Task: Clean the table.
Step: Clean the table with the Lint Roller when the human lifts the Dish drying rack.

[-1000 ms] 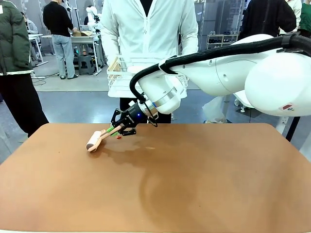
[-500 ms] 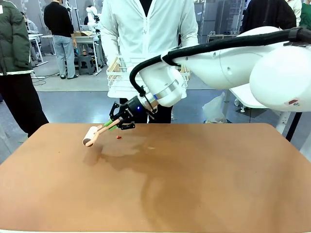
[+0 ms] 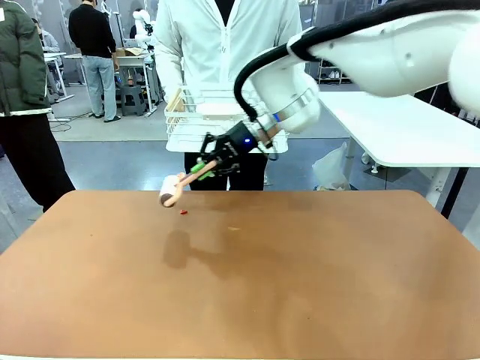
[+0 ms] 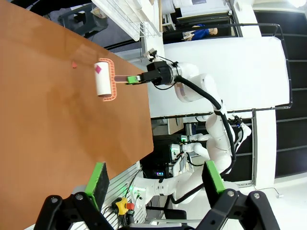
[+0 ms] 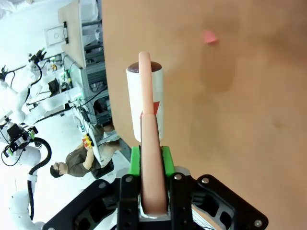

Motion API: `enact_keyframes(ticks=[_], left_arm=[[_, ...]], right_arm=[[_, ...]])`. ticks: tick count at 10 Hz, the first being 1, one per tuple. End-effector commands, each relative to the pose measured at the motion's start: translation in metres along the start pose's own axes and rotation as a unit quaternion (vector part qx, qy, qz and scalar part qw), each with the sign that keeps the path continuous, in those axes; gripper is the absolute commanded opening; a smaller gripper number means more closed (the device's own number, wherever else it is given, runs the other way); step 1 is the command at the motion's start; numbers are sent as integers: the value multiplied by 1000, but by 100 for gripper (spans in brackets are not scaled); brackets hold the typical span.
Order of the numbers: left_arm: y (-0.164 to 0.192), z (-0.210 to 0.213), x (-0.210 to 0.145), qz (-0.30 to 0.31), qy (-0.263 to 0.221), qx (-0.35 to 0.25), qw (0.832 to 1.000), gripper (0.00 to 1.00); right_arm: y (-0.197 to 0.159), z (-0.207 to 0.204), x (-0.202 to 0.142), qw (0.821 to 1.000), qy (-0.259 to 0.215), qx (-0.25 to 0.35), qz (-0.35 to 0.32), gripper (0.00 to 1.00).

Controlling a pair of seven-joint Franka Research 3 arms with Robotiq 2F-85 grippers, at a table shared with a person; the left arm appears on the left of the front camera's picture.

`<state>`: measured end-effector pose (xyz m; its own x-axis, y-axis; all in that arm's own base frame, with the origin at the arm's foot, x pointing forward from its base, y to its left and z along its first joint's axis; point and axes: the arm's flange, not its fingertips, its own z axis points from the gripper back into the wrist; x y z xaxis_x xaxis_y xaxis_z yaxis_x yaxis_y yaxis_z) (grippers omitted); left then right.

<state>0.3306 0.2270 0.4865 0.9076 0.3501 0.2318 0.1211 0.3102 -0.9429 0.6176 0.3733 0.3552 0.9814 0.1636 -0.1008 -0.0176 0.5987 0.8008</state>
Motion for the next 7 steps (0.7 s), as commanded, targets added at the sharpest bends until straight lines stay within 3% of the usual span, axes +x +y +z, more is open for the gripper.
enact_keyframes(ticks=[1, 4, 7], left_arm=[[-1, 2, -1, -3, -2, -8, 1000, 100], [-1, 2, -1, -3, -2, -8, 1000, 100], [-1, 2, -1, -3, -2, -8, 1000, 100]], right_arm=[[-36, 55, -39, 999, -30, -20, 15, 21], [-82, 111, -53, 997, -74, -28, 14, 21], [-106, 148, -44, 996, -83, -32, 11, 21]])
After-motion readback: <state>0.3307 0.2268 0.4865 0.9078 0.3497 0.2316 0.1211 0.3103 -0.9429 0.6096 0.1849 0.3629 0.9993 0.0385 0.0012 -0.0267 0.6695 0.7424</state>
